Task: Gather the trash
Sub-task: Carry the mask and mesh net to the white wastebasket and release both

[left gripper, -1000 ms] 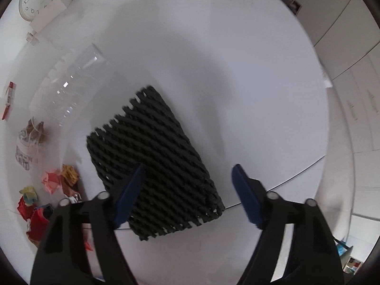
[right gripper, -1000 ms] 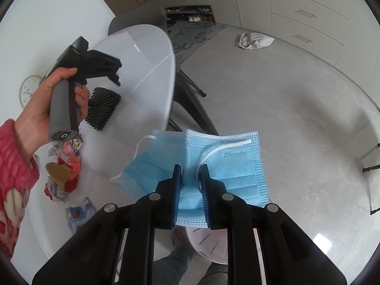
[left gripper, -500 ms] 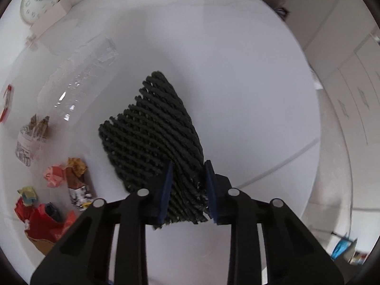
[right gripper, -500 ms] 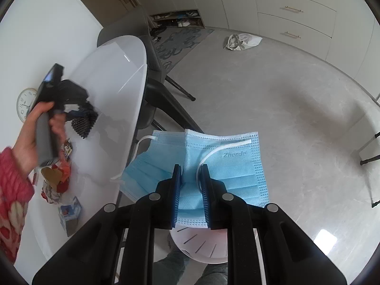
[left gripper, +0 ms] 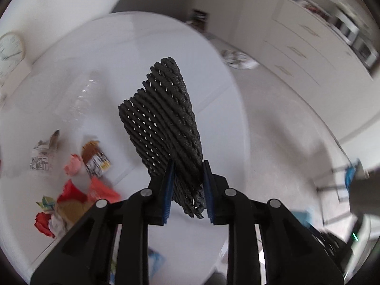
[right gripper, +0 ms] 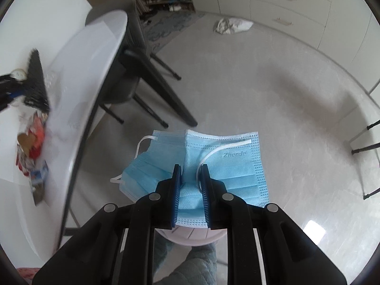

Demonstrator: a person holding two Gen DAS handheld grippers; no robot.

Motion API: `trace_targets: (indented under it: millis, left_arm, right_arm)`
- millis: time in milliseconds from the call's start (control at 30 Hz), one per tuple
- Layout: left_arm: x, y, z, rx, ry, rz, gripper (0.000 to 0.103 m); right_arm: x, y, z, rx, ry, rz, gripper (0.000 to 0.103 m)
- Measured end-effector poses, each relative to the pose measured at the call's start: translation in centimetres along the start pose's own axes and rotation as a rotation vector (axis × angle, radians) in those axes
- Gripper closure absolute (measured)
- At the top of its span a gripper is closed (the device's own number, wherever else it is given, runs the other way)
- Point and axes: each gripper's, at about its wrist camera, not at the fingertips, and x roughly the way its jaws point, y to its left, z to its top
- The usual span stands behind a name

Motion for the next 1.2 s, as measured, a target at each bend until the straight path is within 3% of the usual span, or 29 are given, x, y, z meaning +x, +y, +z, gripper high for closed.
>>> trace_targets:
  millis: [267, 333, 400, 467, 633, 767, 900, 1067, 1100, 1167, 1200]
  left_arm:
    - [-6.0, -5.3, -10.4, 0.228, 0.059, -0.155, 0.080]
    - [-6.7, -7.3, -12.9, 0.278, 0.079, -0.193, 0.080]
    - [-6.5, -8.4, -14.1, 0.317, 0.098, -0.201, 0.080]
    - [-6.7, -9.7, -15.0, 0.341, 0.113, -0.205, 0.080]
    - [-5.5, -11.6, -16.9, 0.376, 0.173, -0.209, 0.080]
    - [-3.5, -13.2, -18.1, 0.406, 0.224, -0.220, 0.080]
    - [-0.7, -15.4, -19.5, 0.448, 0.276, -0.217, 0.080]
    - [4.1, -17.3, -21.4, 0.457, 0.367, -0.194, 0.079]
    - [5.1, -17.6, -21.8, 0.455, 0.383, -0.195, 0.077]
    - [7.1, -17.8, -22.5, 0.455, 0.409, -0.173, 0.055]
    - [8.0, -17.9, -22.9, 0.457, 0.412, -0.157, 0.050]
  right_arm:
    - [9.1, -0.5, -3.2, -0.002, 0.157, -0.020, 0.084]
    - [11.1, -0.5, -3.7, -0.004, 0.191, -0.024, 0.076]
    - [12.4, -0.2, -4.1, -0.002, 0.214, -0.027, 0.050]
    - [12.8, 0.0, -4.3, -0.004, 0.221, -0.037, 0.036]
    - [10.9, -0.7, -5.1, 0.049, 0.212, -0.059, 0.031]
    - [6.6, -3.0, -5.5, 0.111, 0.152, -0.077, 0.018]
    - [2.6, -5.1, -5.9, 0.153, 0.103, -0.100, 0.017]
    - [0.4, -6.3, -6.0, 0.179, 0.059, -0.116, 0.014]
    - [0.3, -6.4, -6.1, 0.177, 0.053, -0.120, 0.014]
    - [0.3, -6.8, -6.2, 0.170, 0.057, -0.123, 0.013]
    - [0.6, -7.0, -6.3, 0.170, 0.066, -0.122, 0.013]
